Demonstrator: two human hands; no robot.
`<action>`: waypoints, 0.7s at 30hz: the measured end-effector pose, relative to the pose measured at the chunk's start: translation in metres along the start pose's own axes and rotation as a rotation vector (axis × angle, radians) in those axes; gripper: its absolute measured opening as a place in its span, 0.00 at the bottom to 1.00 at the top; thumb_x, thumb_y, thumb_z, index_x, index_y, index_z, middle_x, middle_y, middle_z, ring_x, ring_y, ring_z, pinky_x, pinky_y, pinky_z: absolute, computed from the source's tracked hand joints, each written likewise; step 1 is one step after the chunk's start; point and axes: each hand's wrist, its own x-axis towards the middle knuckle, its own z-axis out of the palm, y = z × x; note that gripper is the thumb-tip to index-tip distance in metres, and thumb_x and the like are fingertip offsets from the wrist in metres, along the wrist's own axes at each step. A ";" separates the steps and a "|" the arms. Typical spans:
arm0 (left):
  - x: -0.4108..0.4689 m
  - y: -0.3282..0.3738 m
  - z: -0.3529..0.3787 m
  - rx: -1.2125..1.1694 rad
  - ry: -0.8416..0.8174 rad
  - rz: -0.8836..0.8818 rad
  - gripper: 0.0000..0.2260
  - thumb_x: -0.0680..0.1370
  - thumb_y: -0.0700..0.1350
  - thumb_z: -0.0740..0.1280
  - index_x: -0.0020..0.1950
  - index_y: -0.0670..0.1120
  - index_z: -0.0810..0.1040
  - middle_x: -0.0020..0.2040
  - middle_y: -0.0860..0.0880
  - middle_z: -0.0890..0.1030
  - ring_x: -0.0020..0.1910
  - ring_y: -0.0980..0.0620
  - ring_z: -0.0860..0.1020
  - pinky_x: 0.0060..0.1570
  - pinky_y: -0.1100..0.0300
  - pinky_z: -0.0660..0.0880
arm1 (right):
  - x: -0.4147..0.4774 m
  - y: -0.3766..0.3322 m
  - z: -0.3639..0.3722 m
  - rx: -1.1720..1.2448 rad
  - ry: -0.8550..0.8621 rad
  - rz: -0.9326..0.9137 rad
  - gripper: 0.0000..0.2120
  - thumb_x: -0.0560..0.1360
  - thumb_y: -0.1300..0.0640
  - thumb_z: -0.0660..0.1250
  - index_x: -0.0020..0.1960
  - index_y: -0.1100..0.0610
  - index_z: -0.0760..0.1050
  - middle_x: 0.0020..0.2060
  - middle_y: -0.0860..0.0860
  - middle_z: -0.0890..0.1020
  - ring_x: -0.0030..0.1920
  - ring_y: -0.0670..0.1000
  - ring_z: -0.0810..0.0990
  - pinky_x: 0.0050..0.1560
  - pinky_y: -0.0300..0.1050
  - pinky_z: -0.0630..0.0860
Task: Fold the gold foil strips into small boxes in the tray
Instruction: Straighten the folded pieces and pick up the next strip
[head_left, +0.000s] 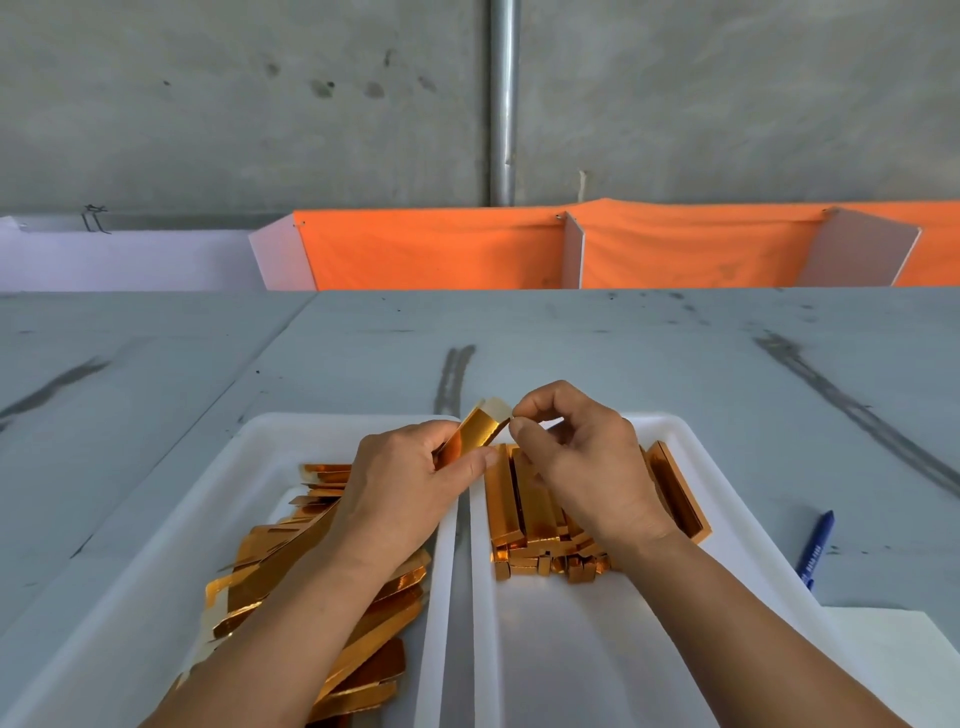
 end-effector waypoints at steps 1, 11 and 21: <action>0.000 0.000 0.000 0.000 0.003 -0.004 0.21 0.67 0.69 0.60 0.32 0.52 0.72 0.26 0.53 0.72 0.30 0.55 0.74 0.27 0.65 0.70 | 0.000 0.000 0.000 -0.024 0.009 -0.014 0.06 0.77 0.53 0.69 0.43 0.43 0.78 0.37 0.41 0.81 0.38 0.42 0.81 0.39 0.37 0.79; -0.001 0.001 0.003 0.043 0.020 0.043 0.18 0.72 0.63 0.66 0.33 0.51 0.72 0.26 0.53 0.69 0.26 0.56 0.69 0.26 0.66 0.66 | 0.000 -0.007 -0.002 0.183 -0.190 0.132 0.03 0.78 0.57 0.69 0.51 0.50 0.80 0.28 0.47 0.75 0.23 0.44 0.72 0.26 0.37 0.72; -0.005 0.011 0.003 0.015 -0.004 0.177 0.13 0.73 0.58 0.69 0.36 0.51 0.75 0.28 0.54 0.69 0.27 0.54 0.69 0.29 0.65 0.65 | 0.002 -0.004 -0.007 0.192 -0.276 0.125 0.04 0.79 0.59 0.66 0.45 0.57 0.76 0.24 0.50 0.72 0.18 0.44 0.65 0.20 0.36 0.62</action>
